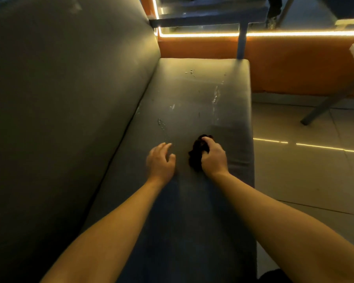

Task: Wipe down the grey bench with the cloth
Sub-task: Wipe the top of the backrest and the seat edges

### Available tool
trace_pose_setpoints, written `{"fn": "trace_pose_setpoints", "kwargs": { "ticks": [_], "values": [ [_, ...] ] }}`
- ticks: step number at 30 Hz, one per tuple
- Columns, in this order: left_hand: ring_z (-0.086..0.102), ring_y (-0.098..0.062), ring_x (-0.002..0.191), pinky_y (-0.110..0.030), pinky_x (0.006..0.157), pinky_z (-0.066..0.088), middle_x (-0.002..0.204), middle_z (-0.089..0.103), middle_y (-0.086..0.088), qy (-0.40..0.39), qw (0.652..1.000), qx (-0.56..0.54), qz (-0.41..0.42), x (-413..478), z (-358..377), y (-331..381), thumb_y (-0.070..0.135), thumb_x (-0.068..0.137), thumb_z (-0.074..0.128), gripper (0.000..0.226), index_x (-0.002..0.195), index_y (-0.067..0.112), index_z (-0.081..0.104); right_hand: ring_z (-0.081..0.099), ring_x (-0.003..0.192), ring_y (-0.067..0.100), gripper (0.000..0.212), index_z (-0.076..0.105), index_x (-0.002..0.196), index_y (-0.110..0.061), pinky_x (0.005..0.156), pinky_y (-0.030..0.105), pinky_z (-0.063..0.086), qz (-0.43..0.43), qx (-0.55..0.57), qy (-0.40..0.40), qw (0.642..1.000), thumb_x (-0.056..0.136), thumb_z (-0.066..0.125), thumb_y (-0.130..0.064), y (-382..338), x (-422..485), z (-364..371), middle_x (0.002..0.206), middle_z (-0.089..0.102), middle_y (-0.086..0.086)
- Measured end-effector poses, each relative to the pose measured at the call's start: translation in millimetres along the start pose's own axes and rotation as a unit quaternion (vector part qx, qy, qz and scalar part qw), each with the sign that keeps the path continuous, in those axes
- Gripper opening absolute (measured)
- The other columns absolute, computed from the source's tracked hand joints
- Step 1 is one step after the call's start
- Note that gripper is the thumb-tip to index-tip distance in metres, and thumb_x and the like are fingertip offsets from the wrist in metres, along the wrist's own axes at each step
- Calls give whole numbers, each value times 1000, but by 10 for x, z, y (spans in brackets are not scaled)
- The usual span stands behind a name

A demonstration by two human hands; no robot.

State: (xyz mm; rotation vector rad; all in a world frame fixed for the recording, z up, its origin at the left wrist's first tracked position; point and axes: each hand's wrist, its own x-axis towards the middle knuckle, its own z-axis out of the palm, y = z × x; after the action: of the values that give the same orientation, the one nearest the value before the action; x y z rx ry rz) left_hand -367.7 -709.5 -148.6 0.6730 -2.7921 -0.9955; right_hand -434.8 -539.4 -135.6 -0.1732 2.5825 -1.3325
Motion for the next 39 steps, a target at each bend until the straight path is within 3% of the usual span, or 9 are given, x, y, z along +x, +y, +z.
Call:
{"fn": "trace_pose_setpoints", "kwargs": {
  "ticks": [4,7,10,13,19,24,28,36,39],
  "values": [
    [11,-31,152,-49,122,11,169,8,-6,-25,970,184,-157,102,-165,-518,49,100,44,68,160,26,23,23,149,39,67,26,159,-20,122,49,26,28,-31,-25,999,101,58,-26,57,152,188,159,31,17],
    [12,-34,147,-54,118,12,170,0,-3,-17,969,203,-141,186,-127,-597,56,99,37,73,162,30,13,1,156,33,71,23,160,-22,126,47,11,11,-104,-45,993,100,60,-21,85,203,374,167,17,11],
    [13,-35,144,-57,117,11,170,-3,-3,8,970,205,-129,299,-99,-627,56,99,35,74,162,29,8,6,156,29,64,35,157,-19,125,44,13,-45,-102,-28,993,98,54,-2,-110,382,635,165,25,8],
    [14,-35,143,-57,116,12,170,-4,-3,21,969,213,-126,241,-36,-718,56,99,35,74,162,29,8,18,154,28,63,39,156,-20,125,48,22,-120,-90,-105,983,97,56,-3,-360,437,1058,162,32,6],
    [14,-35,146,-57,116,13,170,-2,-4,33,969,212,-126,252,7,-796,56,99,33,71,161,31,9,6,157,22,58,42,155,-26,126,44,15,-271,-176,-206,924,101,54,-8,-471,678,1233,167,27,0],
    [10,-34,144,-57,116,12,169,-7,-2,34,967,215,-129,290,45,-785,57,98,34,75,161,31,4,5,157,26,63,38,156,-18,126,37,5,-173,-185,-97,963,98,54,-2,-522,1266,1032,167,24,4],
    [10,-33,146,-56,117,10,169,-7,-2,40,968,212,-132,285,58,-803,57,97,34,76,161,31,2,11,156,28,63,38,156,-19,127,45,15,-121,-173,-68,975,97,54,-1,-592,1327,1101,165,29,5],
    [13,-35,147,-57,117,13,169,0,-6,51,969,207,-126,274,50,-805,57,97,36,78,161,26,3,16,156,18,55,55,146,-25,127,44,15,-295,-167,-236,911,95,60,-4,-653,912,1310,160,41,-2],
    [12,-34,147,-56,117,11,169,-2,-3,47,968,205,-133,288,49,-808,56,97,37,78,161,26,3,19,155,24,50,58,143,-21,126,49,20,-325,-213,-210,897,96,60,-4,-554,1043,1142,159,41,3]
  ]
}}
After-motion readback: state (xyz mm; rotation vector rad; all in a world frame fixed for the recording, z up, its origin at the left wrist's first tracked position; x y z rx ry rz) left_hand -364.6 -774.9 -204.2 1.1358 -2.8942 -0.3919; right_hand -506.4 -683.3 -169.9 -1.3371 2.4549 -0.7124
